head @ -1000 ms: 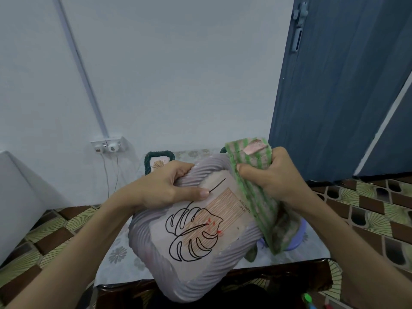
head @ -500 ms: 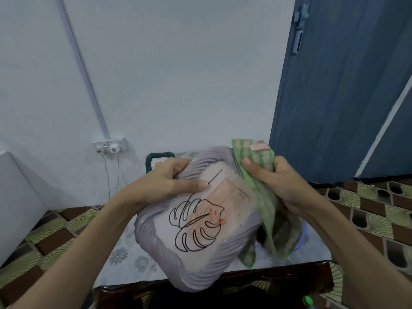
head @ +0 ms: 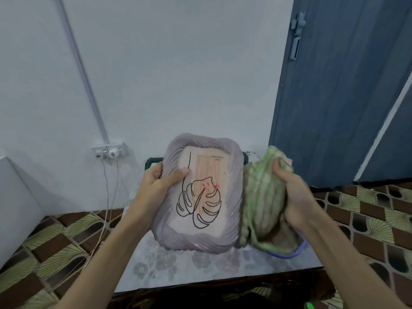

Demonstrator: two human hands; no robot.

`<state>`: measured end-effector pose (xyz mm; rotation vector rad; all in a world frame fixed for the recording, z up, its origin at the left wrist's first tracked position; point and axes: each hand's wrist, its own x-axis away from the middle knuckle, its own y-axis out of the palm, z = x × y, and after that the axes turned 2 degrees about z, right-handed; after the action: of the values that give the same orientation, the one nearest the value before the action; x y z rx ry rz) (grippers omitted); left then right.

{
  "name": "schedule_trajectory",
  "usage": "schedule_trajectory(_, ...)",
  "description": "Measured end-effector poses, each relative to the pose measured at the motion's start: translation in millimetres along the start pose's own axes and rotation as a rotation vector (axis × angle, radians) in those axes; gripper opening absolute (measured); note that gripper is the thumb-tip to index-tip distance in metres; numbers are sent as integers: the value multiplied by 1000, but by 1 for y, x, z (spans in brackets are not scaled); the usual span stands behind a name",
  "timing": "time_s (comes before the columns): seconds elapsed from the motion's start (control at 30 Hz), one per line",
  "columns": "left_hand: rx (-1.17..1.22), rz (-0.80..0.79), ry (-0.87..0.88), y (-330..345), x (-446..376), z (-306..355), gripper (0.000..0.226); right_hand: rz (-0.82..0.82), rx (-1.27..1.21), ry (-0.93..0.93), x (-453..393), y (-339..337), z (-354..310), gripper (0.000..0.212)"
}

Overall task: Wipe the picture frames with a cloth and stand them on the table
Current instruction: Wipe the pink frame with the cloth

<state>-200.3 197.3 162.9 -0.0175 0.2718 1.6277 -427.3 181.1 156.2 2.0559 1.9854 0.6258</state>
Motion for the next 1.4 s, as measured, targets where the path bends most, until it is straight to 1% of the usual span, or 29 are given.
schedule_trajectory(0.03,24,26,-12,2,1,-2,7,-74,58,-18,3,4,5,26)
schedule_trajectory(0.07,36,41,-23,5,2,-4,11,-106,127,-53,6,10,11,24)
schedule_trajectory(0.17,22,65,-22,9,6,-12,35,19,330,-259,2,22,17,16)
schedule_trajectory(0.23,21,47,-61,4,7,-14,39,73,381,-326,-1,26,15,11)
schedule_trajectory(0.27,12,-4,-100,1,7,-13,40,85,356,-322,-1,26,13,12)
schedule_trajectory(0.33,-63,-138,-194,-9,5,-6,50,60,327,-307,-3,25,9,14)
schedule_trajectory(0.4,-73,-241,-290,-18,0,7,54,-34,348,-296,-1,25,5,13)
schedule_trajectory(0.43,-74,-288,-313,-23,-6,14,61,-96,334,-288,-1,25,3,12)
schedule_trajectory(0.5,-105,-378,-321,-27,-16,27,76,-208,309,-274,0,27,-4,13)
schedule_trajectory(0.53,-143,-410,-322,-27,-20,33,77,-243,315,-275,1,28,-9,12)
schedule_trajectory(0.6,-269,-520,-330,-20,-24,43,73,-284,366,-295,2,31,-15,10)
schedule_trajectory(0.63,-332,-600,-328,-16,-25,45,68,-290,405,-312,0,31,-17,11)
schedule_trajectory(0.67,-382,-662,-329,-11,-24,47,63,-282,441,-324,0,32,-19,13)
schedule_trajectory(0.7,-417,-683,-321,-9,-25,47,58,-254,455,-332,-1,32,-20,14)
schedule_trajectory(0.73,-431,-671,-298,-8,-25,46,53,-204,431,-327,-3,30,-21,14)
schedule_trajectory(0.8,-372,-594,-246,-12,-25,41,46,-38,254,-256,-10,17,-25,15)
schedule_trajectory(0.87,-281,-492,-199,-20,-24,35,56,132,89,-157,-14,-4,-33,17)
schedule_trajectory(0.9,-251,-427,-174,-25,-24,31,62,169,54,-113,-13,-14,-35,19)
schedule_trajectory(0.97,-194,-316,-139,-34,-24,23,62,145,46,-50,-7,-28,-35,24)
schedule_trajectory(1.07,-90,-189,-113,-32,-20,18,51,-38,162,-16,10,-27,-18,31)
schedule_trajectory(1.13,-61,-120,-82,-24,-16,16,37,-127,203,-70,19,-15,-6,21)
schedule_trajectory(1.17,-63,-93,-62,-20,-14,16,28,-136,199,-99,21,-10,-2,16)
schedule_trajectory(1.23,-53,-47,-33,-16,-10,15,20,-134,194,-151,20,-4,0,15)
schedule_trajectory(1.3,-41,-32,-15,-16,-6,15,22,-103,204,-188,17,0,-1,13)
schedule_trajectory(1.4,-25,0,-13,-18,-3,13,25,97,171,-180,7,-1,-2,12)
